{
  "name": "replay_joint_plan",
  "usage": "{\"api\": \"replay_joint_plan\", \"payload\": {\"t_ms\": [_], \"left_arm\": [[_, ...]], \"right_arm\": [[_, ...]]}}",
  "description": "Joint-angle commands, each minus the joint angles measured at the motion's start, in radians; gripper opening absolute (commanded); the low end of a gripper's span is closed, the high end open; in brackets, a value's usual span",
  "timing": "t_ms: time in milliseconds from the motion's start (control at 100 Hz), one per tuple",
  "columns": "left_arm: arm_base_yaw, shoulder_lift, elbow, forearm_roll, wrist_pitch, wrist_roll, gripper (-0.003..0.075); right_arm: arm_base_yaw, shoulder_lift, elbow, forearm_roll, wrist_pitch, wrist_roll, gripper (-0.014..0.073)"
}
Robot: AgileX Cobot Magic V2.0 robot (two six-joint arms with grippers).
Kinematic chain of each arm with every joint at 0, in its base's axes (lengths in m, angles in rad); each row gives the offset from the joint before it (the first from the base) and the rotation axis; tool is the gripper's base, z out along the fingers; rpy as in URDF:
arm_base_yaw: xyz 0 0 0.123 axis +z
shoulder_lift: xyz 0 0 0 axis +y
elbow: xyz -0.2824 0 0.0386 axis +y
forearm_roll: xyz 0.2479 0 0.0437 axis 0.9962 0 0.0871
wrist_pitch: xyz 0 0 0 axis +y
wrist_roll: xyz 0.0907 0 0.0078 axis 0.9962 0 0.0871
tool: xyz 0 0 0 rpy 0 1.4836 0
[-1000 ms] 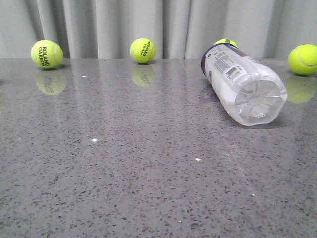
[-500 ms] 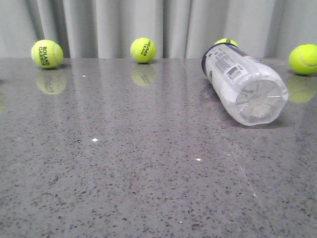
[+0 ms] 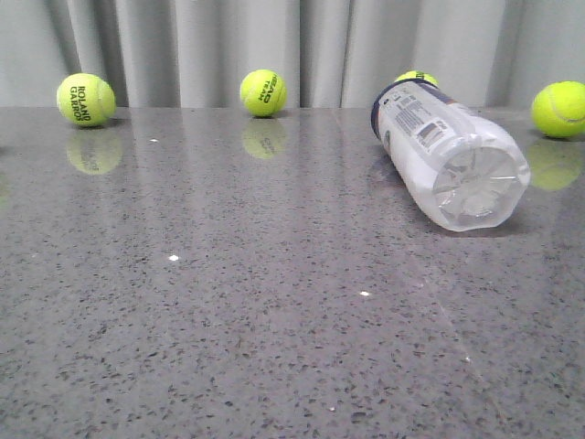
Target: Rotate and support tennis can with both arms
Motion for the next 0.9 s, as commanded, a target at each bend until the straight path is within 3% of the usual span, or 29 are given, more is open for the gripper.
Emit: {"api": "replay_joint_plan", "payload": {"t_ms": [0, 190, 240, 460, 890], "left_arm": [[-0.004, -0.032, 0.044, -0.001, -0.081, -0.011, -0.0020], [-0.004, -0.032, 0.044, -0.001, -0.081, -0.011, -0.0020], [-0.004, -0.032, 0.044, -0.001, -0.081, -0.011, -0.0020], [-0.004, -0.032, 0.044, -0.001, -0.081, -0.011, -0.0020], [-0.004, -0.032, 0.044, -0.001, -0.081, -0.011, -0.0020]], "right_arm": [[0.001, 0.073, -0.090, -0.014, -0.033, -0.011, 0.0076], [0.001, 0.133, -0.143, -0.015, -0.037, -0.011, 0.0458], [0.002, 0.133, -0.143, -0.015, -0.029, -0.011, 0.0514], [0.012, 0.135, -0.134, -0.016, -0.040, -0.012, 0.0520], [0.108, 0.405, -0.393, 0.028, 0.217, -0.014, 0.0520]]}}
